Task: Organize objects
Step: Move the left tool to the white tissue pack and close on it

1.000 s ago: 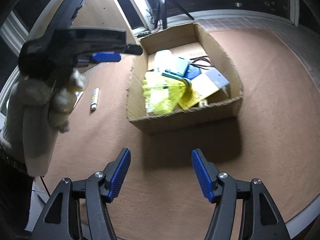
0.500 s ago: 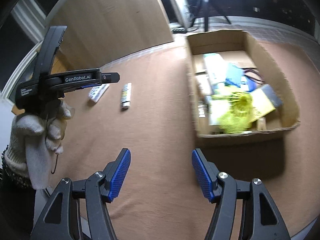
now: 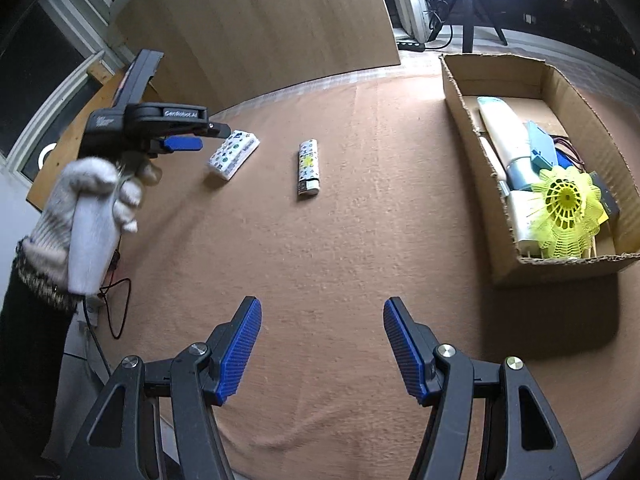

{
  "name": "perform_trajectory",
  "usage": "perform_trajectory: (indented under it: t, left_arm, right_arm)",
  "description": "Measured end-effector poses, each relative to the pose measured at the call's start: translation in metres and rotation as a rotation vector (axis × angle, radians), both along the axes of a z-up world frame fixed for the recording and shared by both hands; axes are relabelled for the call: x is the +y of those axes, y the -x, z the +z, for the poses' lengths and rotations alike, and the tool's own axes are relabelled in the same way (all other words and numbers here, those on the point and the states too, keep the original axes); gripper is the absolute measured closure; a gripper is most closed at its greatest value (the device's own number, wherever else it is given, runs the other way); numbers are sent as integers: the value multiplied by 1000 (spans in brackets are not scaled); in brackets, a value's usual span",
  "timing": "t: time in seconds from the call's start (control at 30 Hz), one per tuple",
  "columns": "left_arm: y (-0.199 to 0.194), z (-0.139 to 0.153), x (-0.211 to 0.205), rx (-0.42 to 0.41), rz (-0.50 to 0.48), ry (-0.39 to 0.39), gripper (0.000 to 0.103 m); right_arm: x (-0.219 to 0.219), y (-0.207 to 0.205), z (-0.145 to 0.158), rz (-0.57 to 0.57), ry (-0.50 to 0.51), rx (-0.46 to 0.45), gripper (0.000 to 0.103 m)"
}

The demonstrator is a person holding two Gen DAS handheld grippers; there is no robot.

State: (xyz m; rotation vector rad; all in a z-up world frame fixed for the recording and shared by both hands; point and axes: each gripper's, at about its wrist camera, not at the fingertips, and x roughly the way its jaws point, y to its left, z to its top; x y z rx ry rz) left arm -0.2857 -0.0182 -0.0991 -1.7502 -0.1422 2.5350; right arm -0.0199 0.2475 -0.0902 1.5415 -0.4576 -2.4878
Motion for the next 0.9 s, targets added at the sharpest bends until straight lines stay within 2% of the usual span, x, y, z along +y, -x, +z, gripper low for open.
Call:
perform_trajectory:
  t: [0.37, 0.43, 0.47, 0.6, 0.9]
  left_arm:
    - [43, -33, -32, -73, 37, -115, 43]
    - [44, -38, -32, -85, 29, -134, 51]
    - [43, -40, -32, -89, 21, -157, 57]
    - [36, -39, -29, -69, 1, -170, 67]
    - [-16, -39, -13, -31, -37, -179, 71]
  right_arm:
    - [-10, -2, -2, -14, -18, -30, 43]
    - [-10, -2, -3, -16, -19, -34, 43]
    - [-10, -3, -4, -14, -20, -37, 43]
    - [-9, -3, -3, -10, -22, -34, 43]
    - [-5, 6, -1, 9, -2, -14, 43]
